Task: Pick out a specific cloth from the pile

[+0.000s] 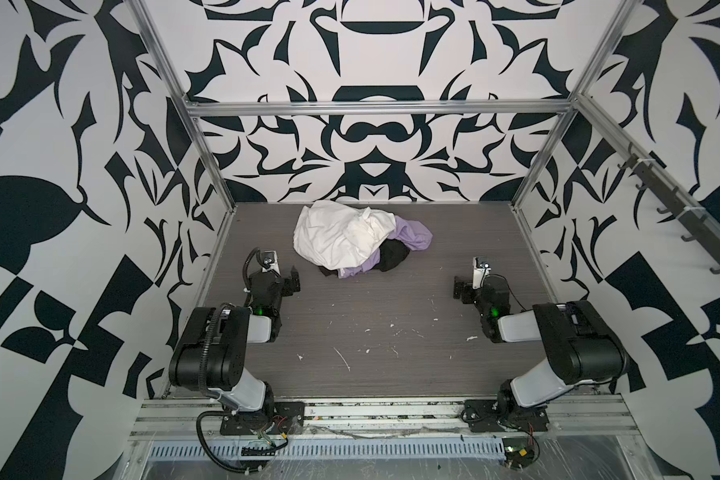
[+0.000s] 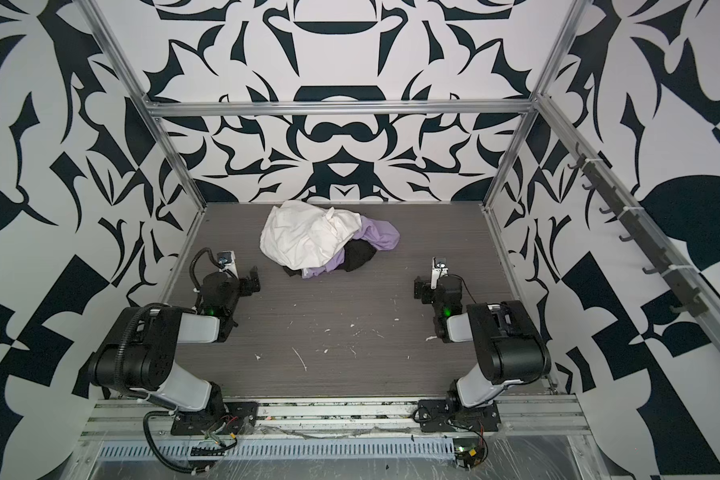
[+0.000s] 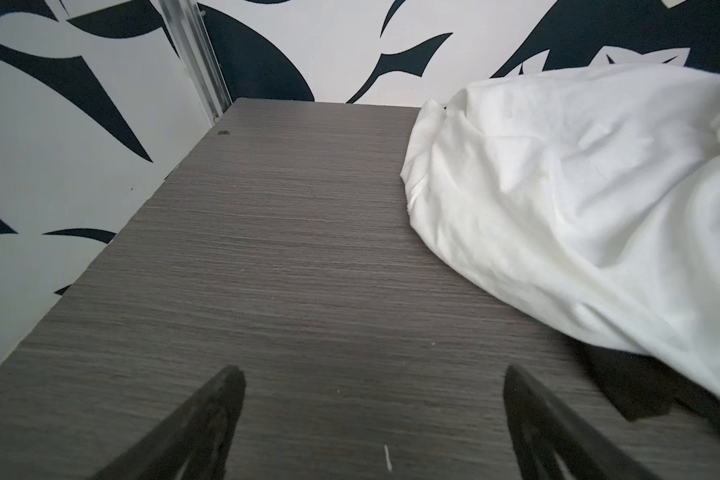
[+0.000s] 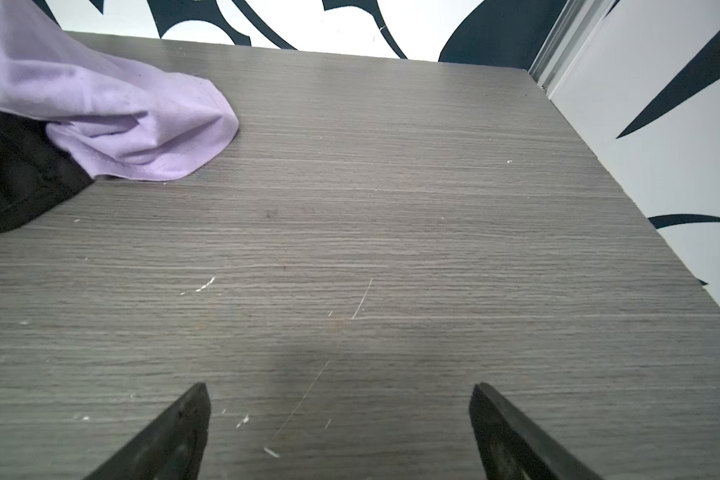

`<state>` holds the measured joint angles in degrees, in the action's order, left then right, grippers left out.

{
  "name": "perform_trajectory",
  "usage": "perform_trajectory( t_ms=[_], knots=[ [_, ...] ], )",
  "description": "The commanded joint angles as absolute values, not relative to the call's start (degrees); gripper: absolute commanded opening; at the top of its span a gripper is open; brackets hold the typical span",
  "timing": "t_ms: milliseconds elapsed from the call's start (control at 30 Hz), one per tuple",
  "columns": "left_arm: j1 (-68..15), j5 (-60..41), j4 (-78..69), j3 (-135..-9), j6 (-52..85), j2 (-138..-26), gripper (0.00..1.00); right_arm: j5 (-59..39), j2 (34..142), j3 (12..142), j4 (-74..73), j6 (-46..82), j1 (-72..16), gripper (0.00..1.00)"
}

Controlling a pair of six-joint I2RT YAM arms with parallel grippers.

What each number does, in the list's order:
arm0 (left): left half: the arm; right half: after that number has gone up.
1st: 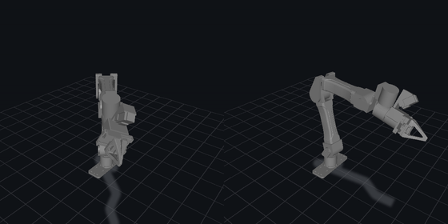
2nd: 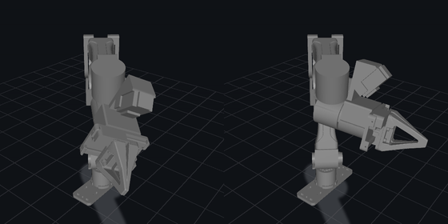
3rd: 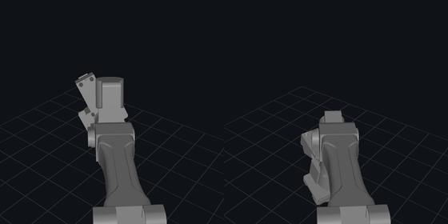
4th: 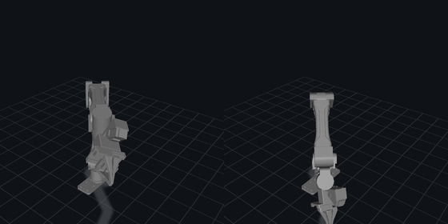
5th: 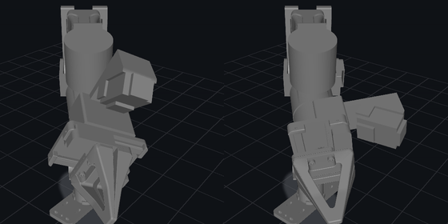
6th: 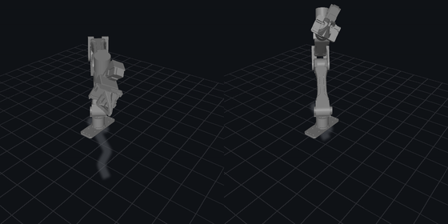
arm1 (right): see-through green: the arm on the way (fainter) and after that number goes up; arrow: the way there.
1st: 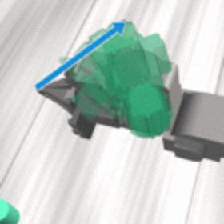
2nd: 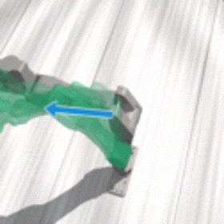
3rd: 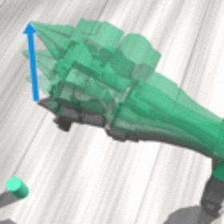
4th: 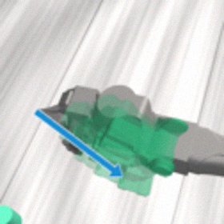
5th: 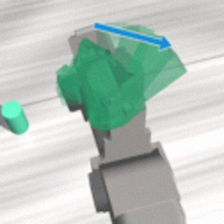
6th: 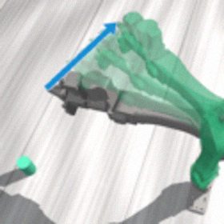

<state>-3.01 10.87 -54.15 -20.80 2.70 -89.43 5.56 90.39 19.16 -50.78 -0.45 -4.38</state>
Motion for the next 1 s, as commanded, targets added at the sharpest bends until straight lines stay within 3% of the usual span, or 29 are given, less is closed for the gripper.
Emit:
perform_trajectory(
  t_ms=[0, 967],
  knots=[
    [-2.98, 10.72, -55.28, -19.87, 2.31, -89.56, 0.99, 5.27, 89.45, 20.65, -52.20, -1.19, -4.74, 0.99],
    [-2.99, 10.63, -54.58, -20.18, 2.41, -89.35, 0.99, 3.34, 88.96, 20.22, -52.30, 0.57, -2.57, 0.99]
  ],
)
